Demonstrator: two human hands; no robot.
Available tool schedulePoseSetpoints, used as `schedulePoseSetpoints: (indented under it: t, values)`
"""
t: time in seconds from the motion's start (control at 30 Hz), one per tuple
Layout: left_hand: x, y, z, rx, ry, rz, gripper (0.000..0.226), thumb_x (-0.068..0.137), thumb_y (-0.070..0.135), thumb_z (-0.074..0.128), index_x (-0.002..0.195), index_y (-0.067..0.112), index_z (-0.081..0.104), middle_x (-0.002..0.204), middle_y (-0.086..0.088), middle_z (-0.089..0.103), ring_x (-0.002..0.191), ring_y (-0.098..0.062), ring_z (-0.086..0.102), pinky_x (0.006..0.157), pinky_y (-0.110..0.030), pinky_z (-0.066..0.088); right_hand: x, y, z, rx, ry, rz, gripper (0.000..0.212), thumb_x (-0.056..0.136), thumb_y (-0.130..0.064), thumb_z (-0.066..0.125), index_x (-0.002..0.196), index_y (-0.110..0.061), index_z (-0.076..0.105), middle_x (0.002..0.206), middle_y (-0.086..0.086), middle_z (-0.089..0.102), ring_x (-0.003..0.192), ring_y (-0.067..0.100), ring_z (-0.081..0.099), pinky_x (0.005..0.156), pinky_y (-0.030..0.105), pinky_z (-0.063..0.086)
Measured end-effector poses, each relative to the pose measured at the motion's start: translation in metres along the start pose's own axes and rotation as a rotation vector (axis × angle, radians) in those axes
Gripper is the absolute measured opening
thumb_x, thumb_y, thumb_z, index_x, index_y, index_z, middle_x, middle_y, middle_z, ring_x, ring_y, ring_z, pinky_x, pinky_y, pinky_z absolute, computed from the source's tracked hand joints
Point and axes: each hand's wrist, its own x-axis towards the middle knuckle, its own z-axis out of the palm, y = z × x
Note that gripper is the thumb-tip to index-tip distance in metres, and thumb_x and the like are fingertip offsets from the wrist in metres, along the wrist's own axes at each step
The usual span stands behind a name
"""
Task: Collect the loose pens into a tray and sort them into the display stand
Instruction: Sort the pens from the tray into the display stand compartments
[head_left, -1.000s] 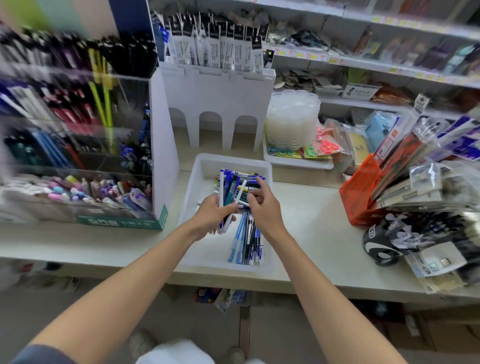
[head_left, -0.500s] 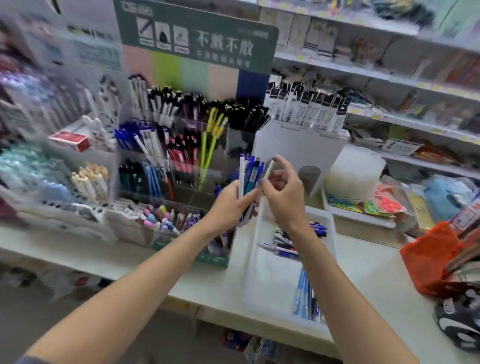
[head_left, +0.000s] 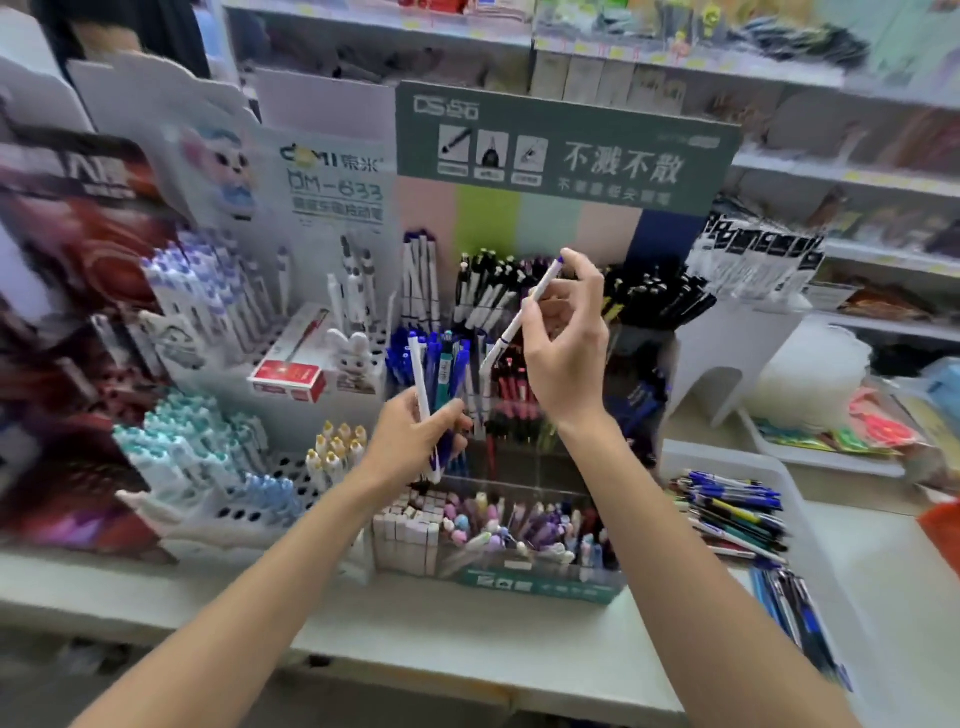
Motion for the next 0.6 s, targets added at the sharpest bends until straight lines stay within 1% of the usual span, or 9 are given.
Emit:
schedulePoseSetpoints:
  t: [0.07,0.13,0.23,0.33,0.37,0.4,0.47,0.53,0.6]
  values:
    - [0.001,0.003,-0.007,-0.004,-0.029,-0.018,0.013,0.098,0.016,0.060,0.102,0.004,0.060,0.081,-0.007,0.072,0.063,-0.016,0.067,0.057,-0.026,0.055,-0.004,0.006,0.009,-0.111,-0.049,-0.057,0.046,0.092,-0.004,0.061,0.134,-0.010,0.041,0.093,0.001,0.062,0.074,0.015,0.064,0.066,0.028,0.056]
    - [0.002,0.005,-0.014,-0.024,-0.046,-0.034,0.015,0.099,0.015,0.059,0.105,0.001,0.060,0.083,-0.008,0.073,0.065,-0.017,0.067,0.058,-0.027,0.056,-0.012,0.014,0.018,-0.248,-0.095,-0.111,0.046,0.091,-0.007,0.063,0.132,-0.015,0.042,0.091,0.002,0.064,0.076,0.017,0.064,0.067,0.028,0.055]
    - [0.004,0.004,-0.022,-0.034,-0.056,-0.031,0.019,0.099,0.013,0.058,0.106,-0.004,0.061,0.083,-0.009,0.074,0.066,-0.017,0.068,0.060,-0.027,0.056,-0.025,0.030,0.023,-0.460,-0.163,-0.163,0.037,0.088,-0.012,0.068,0.123,-0.010,0.055,0.090,0.005,0.066,0.089,0.021,0.060,0.079,0.035,0.050]
    - [0.004,0.003,-0.028,-0.022,-0.066,-0.018,0.019,0.099,0.015,0.058,0.107,-0.003,0.062,0.089,-0.010,0.076,0.071,-0.017,0.070,0.064,-0.026,0.057,-0.033,0.041,0.022,-0.653,-0.196,-0.231,0.018,0.087,-0.018,0.068,0.104,-0.013,0.069,0.094,0.001,0.068,0.102,0.023,0.054,0.088,0.038,0.042]
    - [0.005,0.003,-0.029,-0.024,-0.064,-0.015,0.019,0.099,0.015,0.059,0.107,-0.002,0.062,0.091,-0.010,0.076,0.072,-0.017,0.071,0.065,-0.026,0.057,-0.035,0.043,0.022,-0.696,-0.203,-0.243,0.016,0.088,-0.020,0.067,0.102,-0.013,0.071,0.098,0.000,0.069,0.106,0.023,0.052,0.089,0.037,0.039]
    - [0.005,0.002,-0.029,-0.030,-0.063,-0.015,0.019,0.098,0.015,0.059,0.107,-0.002,0.062,0.092,-0.011,0.076,0.073,-0.017,0.071,0.066,-0.027,0.057,-0.038,0.044,0.021,-0.714,-0.206,-0.239,0.019,0.089,-0.021,0.066,0.105,-0.013,0.072,0.102,0.001,0.069,0.108,0.024,0.052,0.091,0.037,0.037]
    - [0.005,0.002,-0.029,-0.036,-0.062,-0.014,0.019,0.097,0.015,0.061,0.106,-0.002,0.063,0.092,-0.011,0.076,0.075,-0.018,0.071,0.068,-0.028,0.058,-0.042,0.040,0.017,-0.649,-0.204,-0.207,0.027,0.091,-0.022,0.062,0.115,-0.011,0.070,0.110,0.004,0.067,0.110,0.024,0.054,0.093,0.035,0.038]
    - [0.005,0.003,-0.026,-0.020,-0.066,-0.011,0.019,0.097,0.017,0.062,0.106,0.000,0.064,0.090,-0.009,0.076,0.076,-0.019,0.072,0.069,-0.029,0.059,-0.045,0.025,0.016,-0.441,-0.261,-0.104,0.036,0.093,-0.024,0.058,0.125,-0.011,0.063,0.110,0.002,0.066,0.103,0.016,0.056,0.093,0.033,0.044]
    - [0.004,0.007,-0.021,0.031,-0.079,0.012,0.021,0.096,0.021,0.064,0.103,0.002,0.066,0.081,-0.007,0.075,0.072,-0.018,0.071,0.064,-0.027,0.057,-0.048,0.006,0.021,-0.209,-0.371,0.051,0.043,0.093,-0.027,0.058,0.135,-0.015,0.055,0.105,-0.003,0.064,0.094,0.009,0.058,0.088,0.030,0.049]
